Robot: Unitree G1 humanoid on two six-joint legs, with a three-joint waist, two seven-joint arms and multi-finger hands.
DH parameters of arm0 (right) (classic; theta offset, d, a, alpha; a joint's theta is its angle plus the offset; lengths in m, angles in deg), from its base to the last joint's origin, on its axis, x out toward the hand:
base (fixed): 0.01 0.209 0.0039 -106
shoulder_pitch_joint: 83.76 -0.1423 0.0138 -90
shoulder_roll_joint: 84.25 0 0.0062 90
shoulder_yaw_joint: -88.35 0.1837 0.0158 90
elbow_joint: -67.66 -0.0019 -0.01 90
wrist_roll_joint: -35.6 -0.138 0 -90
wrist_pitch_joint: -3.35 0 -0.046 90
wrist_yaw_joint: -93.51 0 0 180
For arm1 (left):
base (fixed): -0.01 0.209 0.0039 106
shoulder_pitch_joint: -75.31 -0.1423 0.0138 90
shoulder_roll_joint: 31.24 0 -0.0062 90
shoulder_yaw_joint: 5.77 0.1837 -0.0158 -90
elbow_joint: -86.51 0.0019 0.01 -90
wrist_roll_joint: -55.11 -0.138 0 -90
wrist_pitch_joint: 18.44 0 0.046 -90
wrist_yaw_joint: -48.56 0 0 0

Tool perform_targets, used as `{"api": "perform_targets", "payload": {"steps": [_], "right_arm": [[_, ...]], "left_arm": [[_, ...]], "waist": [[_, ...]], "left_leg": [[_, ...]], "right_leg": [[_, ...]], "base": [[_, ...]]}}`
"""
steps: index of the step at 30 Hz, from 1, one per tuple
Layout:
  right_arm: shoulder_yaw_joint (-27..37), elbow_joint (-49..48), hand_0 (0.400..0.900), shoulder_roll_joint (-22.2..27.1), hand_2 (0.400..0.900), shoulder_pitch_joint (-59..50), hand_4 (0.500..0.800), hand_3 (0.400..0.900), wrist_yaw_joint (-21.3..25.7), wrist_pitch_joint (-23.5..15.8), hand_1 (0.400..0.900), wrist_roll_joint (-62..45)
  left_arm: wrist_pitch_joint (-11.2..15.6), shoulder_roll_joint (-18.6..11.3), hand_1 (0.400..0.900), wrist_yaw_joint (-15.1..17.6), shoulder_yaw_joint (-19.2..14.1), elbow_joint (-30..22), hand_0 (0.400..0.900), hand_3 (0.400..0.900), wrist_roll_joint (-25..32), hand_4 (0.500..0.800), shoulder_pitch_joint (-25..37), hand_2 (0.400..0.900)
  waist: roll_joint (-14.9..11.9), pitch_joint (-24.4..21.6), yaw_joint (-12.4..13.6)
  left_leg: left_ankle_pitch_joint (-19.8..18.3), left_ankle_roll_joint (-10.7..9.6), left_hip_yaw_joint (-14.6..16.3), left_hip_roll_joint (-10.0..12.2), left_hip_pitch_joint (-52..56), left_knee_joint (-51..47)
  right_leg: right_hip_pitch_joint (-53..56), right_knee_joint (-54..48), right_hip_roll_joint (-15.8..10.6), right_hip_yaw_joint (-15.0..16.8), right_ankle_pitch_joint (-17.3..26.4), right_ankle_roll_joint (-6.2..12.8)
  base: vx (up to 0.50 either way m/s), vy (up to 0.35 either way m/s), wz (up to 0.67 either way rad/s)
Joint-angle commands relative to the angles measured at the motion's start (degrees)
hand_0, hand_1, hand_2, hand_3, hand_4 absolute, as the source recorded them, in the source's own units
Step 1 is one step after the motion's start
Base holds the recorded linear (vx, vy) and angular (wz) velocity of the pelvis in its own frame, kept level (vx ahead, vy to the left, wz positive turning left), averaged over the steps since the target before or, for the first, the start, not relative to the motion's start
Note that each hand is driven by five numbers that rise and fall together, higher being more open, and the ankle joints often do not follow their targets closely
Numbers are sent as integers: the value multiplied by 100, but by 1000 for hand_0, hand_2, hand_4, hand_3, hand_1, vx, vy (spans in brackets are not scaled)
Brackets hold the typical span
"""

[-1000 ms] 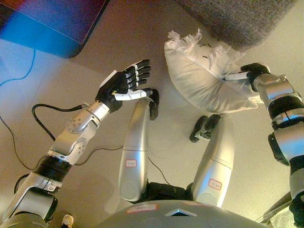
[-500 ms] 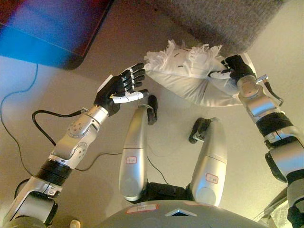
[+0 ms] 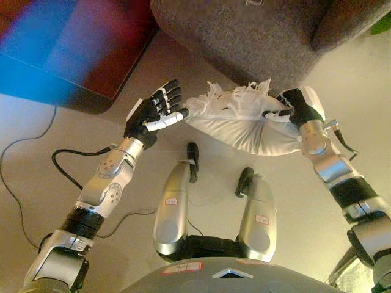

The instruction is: Pick up the pillow and put it on the sofa.

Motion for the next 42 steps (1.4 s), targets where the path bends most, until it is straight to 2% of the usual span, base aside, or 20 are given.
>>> {"api": "perform_targets", "payload": {"steps": [1, 5, 7, 13, 18, 22, 25, 29, 33, 36, 37, 38, 42], "right_arm": [[788, -973, 400, 340, 400, -426, 500, 400, 582, -1056, 400, 352], [1081, -1481, 400, 353, 400, 192, 500, 400, 449, -1170, 400, 500], [1317, -1769, 400, 405, 400, 527, 500, 400, 313, -1331, 400, 663], [1690, -2428, 400, 622, 400, 900, 500, 400, -106, -1431, 400, 791], [1821, -2616, 400, 945, 400, 713, 500, 400, -407, -1431, 400, 843], [1682, -2422, 400, 1372, 400, 24, 500, 400, -646, -1194, 400, 538], [1573, -2000, 400, 1625, 400, -439, 500, 400, -909, -1044, 400, 317], [1149, -936, 400, 1976, 400, -1242, 500, 400, -1218, -1002, 400, 11], [291, 559, 400, 2238, 400, -2336, 500, 400, -1525, -869, 400, -334], [-444, 1731, 400, 2240, 400, -3267, 500, 400, -1699, -816, 400, -431], [-728, 2124, 400, 2204, 400, -3585, 500, 400, -1660, -646, 400, -466], [-893, 2543, 900, 2181, 900, -3810, 800, 900, -1566, -620, 900, -401], [-1365, 3708, 900, 1945, 900, -4576, 800, 900, -1145, -468, 900, 141]], "left_arm": [[276, 3, 900, -20, -308, -164, 900, 900, -257, 800, -161, 900], [90, 169, 900, -82, -465, -123, 900, 900, -355, 800, -458, 900], [10, 265, 900, -228, -566, -64, 900, 900, -406, 800, -640, 900], [-159, 484, 900, -437, -687, 47, 900, 900, -422, 800, -1060, 900], [-120, 543, 900, -584, -751, 119, 900, 900, -385, 800, -1256, 900], [-111, 539, 900, -732, -756, 198, 900, 900, -335, 800, -1274, 900], [-146, 529, 900, -831, -736, 172, 900, 900, -401, 800, -1320, 900], [-266, 445, 900, -1007, -731, 59, 900, 900, -396, 800, -1381, 900], [-461, 314, 900, -1132, -667, -57, 900, 900, -313, 800, -1341, 900], [-561, 210, 900, -1162, -564, -141, 900, 900, -288, 800, -1259, 900], [-621, 177, 900, -1161, -532, -185, 900, 900, -281, 800, -1216, 900], [-657, 144, 900, -1179, -510, -210, 900, 900, -276, 800, -1181, 900], [-707, -16, 900, -1205, -371, -256, 900, 900, -240, 800, -985, 900]], "waist": [[-353, -736, -112], [-478, -1135, -148], [-514, -1380, -156], [-576, -2014, -123], [-645, -2287, -38], [-730, -2443, 107], [-825, -2521, 239], [-983, -2555, 426], [-1132, -2563, 687], [-1211, -2506, 899], [-1232, -2486, 976], [-1249, -2464, 1041], [-1285, -2341, 1292]], "left_leg": [[-634, -88, 58, -31, 781, -187], [-481, -151, 64, -50, 1393, -834], [-417, -171, 82, -62, 1707, -1182], [-281, -221, 149, -64, 2332, -1862], [-204, -259, 189, -81, 2680, -2319], [-120, -289, 146, -74, 2851, -2608], [-48, -316, 62, -74, 2914, -2774], [42, -346, -79, -76, 2937, -2919], [92, -362, -233, -95, 2902, -2965], [112, -380, -375, -115, 2890, -2978], [129, -382, -437, -126, 2869, -2991], [142, -382, -490, -141, 2846, -2992], [197, -368, -696, -176, 2688, -2986]], "right_leg": [[449, -1162, 239, -303, 804, -211], [1182, -2005, 382, -380, 976, -142], [1532, -2393, 427, -421, 1062, -89], [2107, -3032, 495, -510, 1278, 11], [2392, -3439, 520, -612, 1444, 82], [2532, -3547, 553, -742, 1480, 100], [2612, -3575, 588, -849, 1464, 93], [2694, -3619, 626, -993, 1467, 86], [2786, -3668, 650, -1162, 1483, 83], [2858, -3695, 667, -1279, 1498, 84], [2881, -3717, 680, -1309, 1510, 86], [2887, -3734, 690, -1332, 1524, 87], [2857, -3796, 718, -1417, 1588, 103]], "base": [[166, -22, 0], [187, -14, -2], [209, 25, -1], [174, 47, -3], [92, 49, -3], [86, 38, 10], [84, 18, 20], [86, -8, 25], [97, -24, 22], [117, -48, 24], [107, -66, 25], [87, -71, 25], [26, -72, 21]]}}
